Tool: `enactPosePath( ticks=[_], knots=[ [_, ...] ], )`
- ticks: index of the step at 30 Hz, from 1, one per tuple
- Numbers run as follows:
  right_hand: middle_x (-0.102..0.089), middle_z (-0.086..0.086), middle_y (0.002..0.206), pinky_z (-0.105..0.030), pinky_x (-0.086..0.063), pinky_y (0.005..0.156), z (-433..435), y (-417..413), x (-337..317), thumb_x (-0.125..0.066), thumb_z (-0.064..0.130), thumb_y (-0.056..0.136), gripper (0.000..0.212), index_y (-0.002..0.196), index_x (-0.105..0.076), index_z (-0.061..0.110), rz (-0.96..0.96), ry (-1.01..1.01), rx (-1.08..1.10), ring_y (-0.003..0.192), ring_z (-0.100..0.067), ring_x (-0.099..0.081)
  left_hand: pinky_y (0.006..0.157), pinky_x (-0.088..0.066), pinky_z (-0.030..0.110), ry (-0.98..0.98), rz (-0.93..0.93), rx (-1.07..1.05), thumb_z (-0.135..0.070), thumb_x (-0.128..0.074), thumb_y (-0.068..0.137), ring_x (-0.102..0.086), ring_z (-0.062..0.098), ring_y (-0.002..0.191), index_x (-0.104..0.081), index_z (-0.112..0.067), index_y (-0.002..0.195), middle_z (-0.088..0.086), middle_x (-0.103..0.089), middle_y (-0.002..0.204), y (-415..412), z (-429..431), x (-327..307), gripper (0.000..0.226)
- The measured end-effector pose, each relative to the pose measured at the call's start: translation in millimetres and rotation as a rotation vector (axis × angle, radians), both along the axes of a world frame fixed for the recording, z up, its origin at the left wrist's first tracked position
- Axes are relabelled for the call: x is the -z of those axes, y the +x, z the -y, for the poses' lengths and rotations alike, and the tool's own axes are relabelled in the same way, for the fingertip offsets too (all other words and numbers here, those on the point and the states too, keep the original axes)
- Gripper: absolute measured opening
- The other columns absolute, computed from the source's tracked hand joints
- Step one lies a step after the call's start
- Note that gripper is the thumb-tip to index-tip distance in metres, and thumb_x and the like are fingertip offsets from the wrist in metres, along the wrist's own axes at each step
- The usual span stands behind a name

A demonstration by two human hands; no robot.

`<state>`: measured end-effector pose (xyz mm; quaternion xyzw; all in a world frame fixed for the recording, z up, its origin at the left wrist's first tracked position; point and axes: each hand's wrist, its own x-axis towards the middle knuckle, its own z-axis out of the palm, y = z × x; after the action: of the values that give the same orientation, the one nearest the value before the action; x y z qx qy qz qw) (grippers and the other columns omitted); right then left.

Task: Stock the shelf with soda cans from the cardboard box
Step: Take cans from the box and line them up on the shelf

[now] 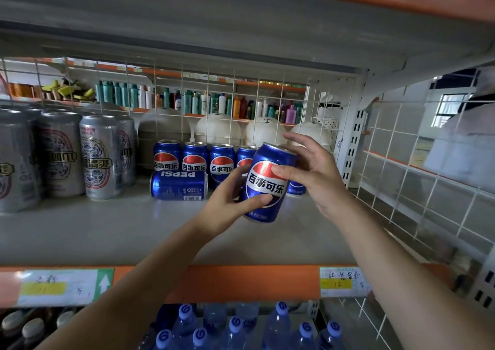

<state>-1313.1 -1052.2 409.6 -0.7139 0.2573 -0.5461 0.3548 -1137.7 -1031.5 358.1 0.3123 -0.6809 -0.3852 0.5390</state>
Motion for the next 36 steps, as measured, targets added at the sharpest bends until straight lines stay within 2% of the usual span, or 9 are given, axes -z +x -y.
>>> enactPosePath(
  ticks=[8, 13, 16, 20, 22, 26, 29, 32, 36],
  knots=[
    [-0.066, -0.005, 0.108, -0.027, -0.054, 0.078, 0.8, 8.5, 5.5, -0.079, 0.024, 0.06, 0.066, 0.121, -0.055, 0.023, 0.098, 0.075, -0.007, 0.101, -0.021, -0.065, 0.073, -0.052, 0.019, 0.028, -0.017, 0.019, -0.019, -0.074, 0.066, -0.066, 0.008, 0.096, -0.047, -0.03, 0.117, 0.002, -0.064, 0.11, 0.7, -0.9, -1.4, 0.058],
    [-0.065, -0.003, 0.117, -0.04, -0.05, 0.095, -1.9, 7.3, 12.3, -0.062, 0.043, 0.069, 0.055, 0.12, -0.059, 0.021, 0.155, 0.197, 0.005, 0.111, -0.021, -0.061, 0.073, -0.053, 0.019, 0.016, -0.066, -0.042, -0.007, -0.068, 0.078, -0.066, 0.008, 0.092, -0.044, -0.025, 0.121, 0.002, -0.063, 0.11, 0.9, -1.3, -1.8, 0.053],
    [-0.065, -0.003, 0.119, -0.046, -0.049, 0.095, -6.0, 5.3, 23.4, -0.059, 0.048, 0.073, 0.053, 0.118, -0.061, 0.02, 0.103, 0.245, -0.013, 0.113, -0.022, -0.06, 0.077, -0.056, 0.022, 0.005, -0.104, -0.096, -0.013, -0.069, 0.076, -0.064, 0.015, 0.098, -0.044, -0.027, 0.117, 0.004, -0.061, 0.112, 2.7, 0.0, -2.9, 0.051],
    [-0.07, 0.005, 0.103, -0.035, -0.056, 0.08, -12.1, 9.5, 27.9, -0.061, 0.043, 0.072, 0.038, 0.105, -0.063, 0.024, 0.02, 0.265, -0.066, 0.098, -0.013, -0.066, 0.074, -0.056, 0.023, 0.018, -0.077, -0.069, -0.019, -0.078, 0.07, -0.067, 0.015, 0.095, -0.043, -0.016, 0.126, 0.007, -0.063, 0.111, 3.3, 0.8, -2.0, 0.066],
    [-0.071, 0.005, 0.096, -0.028, -0.056, 0.068, -13.2, 12.3, 26.9, -0.063, 0.037, 0.075, 0.03, 0.102, -0.063, 0.023, 0.033, 0.265, -0.054, 0.089, -0.011, -0.068, 0.071, -0.054, 0.021, 0.013, -0.051, -0.032, -0.017, -0.08, 0.068, -0.067, 0.011, 0.092, -0.045, -0.018, 0.124, 0.006, -0.063, 0.11, 2.5, 0.6, -1.3, 0.066],
    [-0.071, 0.008, 0.088, -0.025, -0.054, 0.06, -12.9, 13.0, 27.2, -0.065, 0.027, 0.083, 0.013, 0.096, -0.065, 0.025, 0.066, 0.232, 0.007, 0.082, -0.01, -0.069, 0.072, -0.054, 0.022, 0.01, -0.021, 0.004, -0.03, -0.078, 0.057, -0.067, 0.014, 0.096, -0.049, -0.027, 0.117, 0.005, -0.065, 0.108, 1.4, 0.0, -0.1, 0.066],
    [-0.071, 0.006, 0.085, -0.024, -0.053, 0.057, -12.4, 11.7, 27.9, -0.065, 0.024, 0.083, 0.01, 0.093, -0.066, 0.023, 0.102, 0.196, 0.046, 0.079, -0.01, -0.069, 0.073, -0.053, 0.02, 0.038, -0.01, 0.034, -0.022, -0.073, 0.066, -0.066, 0.008, 0.096, -0.047, -0.028, 0.117, 0.002, -0.063, 0.112, 0.4, -0.9, -1.7, 0.058],
    [-0.071, 0.003, 0.085, -0.022, -0.051, 0.052, -11.9, 7.6, 24.0, -0.064, 0.027, 0.083, 0.012, 0.093, -0.066, 0.021, 0.141, 0.185, 0.09, 0.072, -0.008, -0.069, 0.075, -0.053, 0.02, 0.068, -0.041, 0.06, -0.029, -0.074, 0.066, -0.065, 0.009, 0.099, -0.042, -0.029, 0.128, 0.001, -0.059, 0.119, 2.3, -0.9, -3.1, 0.07],
    [-0.069, 0.002, 0.088, -0.021, -0.051, 0.049, -11.2, -0.9, 19.3, -0.063, 0.036, 0.083, 0.023, 0.098, -0.066, 0.019, 0.171, 0.234, 0.133, 0.067, -0.006, -0.066, 0.077, -0.053, 0.022, 0.083, -0.034, 0.066, -0.022, -0.077, 0.07, -0.064, 0.013, 0.103, -0.04, -0.026, 0.136, 0.005, -0.057, 0.123, 3.6, -1.7, -3.8, 0.076]
  ],
)
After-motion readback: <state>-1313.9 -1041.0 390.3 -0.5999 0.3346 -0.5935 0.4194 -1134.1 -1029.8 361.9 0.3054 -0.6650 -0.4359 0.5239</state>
